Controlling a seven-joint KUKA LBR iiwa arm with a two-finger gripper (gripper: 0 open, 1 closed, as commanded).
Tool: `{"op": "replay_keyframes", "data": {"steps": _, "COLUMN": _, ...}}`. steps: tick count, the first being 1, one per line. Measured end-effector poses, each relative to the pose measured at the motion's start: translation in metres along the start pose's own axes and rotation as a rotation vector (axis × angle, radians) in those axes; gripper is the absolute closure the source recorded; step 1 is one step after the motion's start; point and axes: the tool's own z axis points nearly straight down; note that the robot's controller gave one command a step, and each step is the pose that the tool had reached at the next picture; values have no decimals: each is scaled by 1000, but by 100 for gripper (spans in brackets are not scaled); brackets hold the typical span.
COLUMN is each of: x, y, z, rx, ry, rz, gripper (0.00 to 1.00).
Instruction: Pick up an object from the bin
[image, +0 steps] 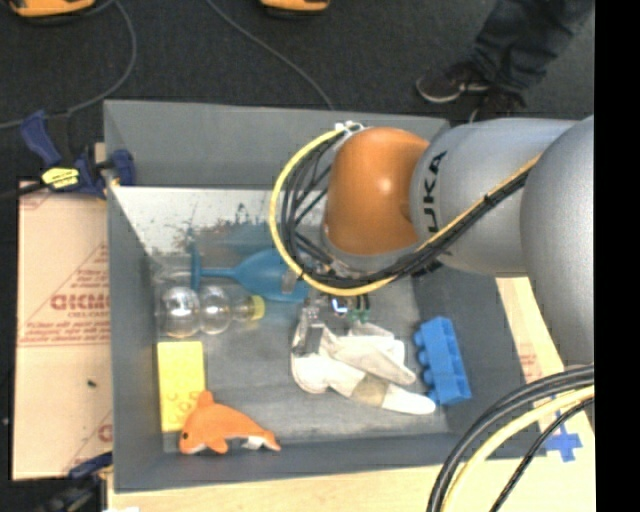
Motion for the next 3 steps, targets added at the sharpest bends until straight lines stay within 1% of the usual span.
{"op": "replay_keyframes", "data": {"steps": 1, "x": -46, "y": 85, "z": 71, "rx": -6, "ry": 8, "rz": -231, "gripper": 0}}
{"op": "replay_keyframes", "data": {"steps": 2, "x": -60, "y": 72, "z": 3, "rx": -3, "ry": -10, "rz": 55, "gripper": 0}}
{"op": "replay_keyframes", "data": {"steps": 3, "x": -50, "y": 84, "z": 67, "rx": -6, "ry": -3, "rz": -229, "gripper": 0}}
